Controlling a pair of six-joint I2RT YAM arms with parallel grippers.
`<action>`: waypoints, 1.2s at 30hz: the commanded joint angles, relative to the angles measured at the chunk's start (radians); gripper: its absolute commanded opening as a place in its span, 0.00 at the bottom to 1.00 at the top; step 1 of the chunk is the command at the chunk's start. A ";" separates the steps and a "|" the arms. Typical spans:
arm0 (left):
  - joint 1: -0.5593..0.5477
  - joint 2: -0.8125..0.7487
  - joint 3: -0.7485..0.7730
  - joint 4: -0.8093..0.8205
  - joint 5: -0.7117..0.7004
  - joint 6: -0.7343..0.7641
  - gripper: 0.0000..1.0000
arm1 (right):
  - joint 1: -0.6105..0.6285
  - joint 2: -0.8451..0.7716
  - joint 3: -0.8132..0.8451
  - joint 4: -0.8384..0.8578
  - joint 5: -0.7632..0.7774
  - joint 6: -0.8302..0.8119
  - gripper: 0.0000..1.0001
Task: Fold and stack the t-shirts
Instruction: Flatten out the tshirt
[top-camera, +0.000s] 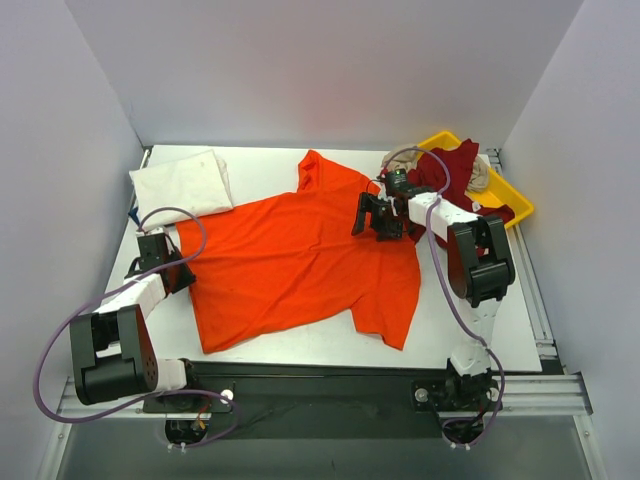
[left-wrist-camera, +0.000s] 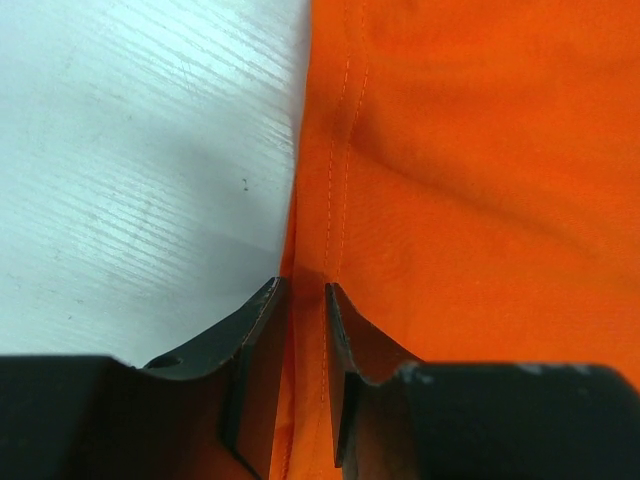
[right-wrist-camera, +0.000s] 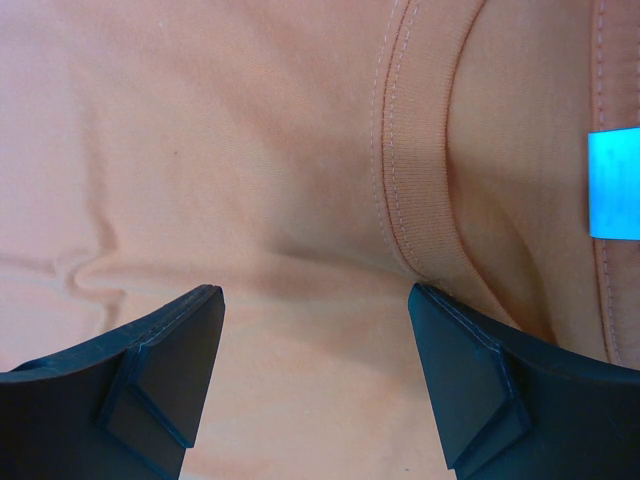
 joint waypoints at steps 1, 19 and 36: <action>-0.008 -0.006 0.026 -0.012 -0.007 -0.022 0.33 | -0.021 0.057 -0.009 -0.059 0.059 -0.034 0.77; -0.014 0.016 0.049 -0.029 -0.053 -0.006 0.00 | -0.027 0.073 -0.001 -0.063 0.071 -0.035 0.78; 0.007 -0.044 0.037 0.010 -0.105 0.015 0.00 | -0.031 0.097 0.026 -0.093 0.089 -0.035 0.78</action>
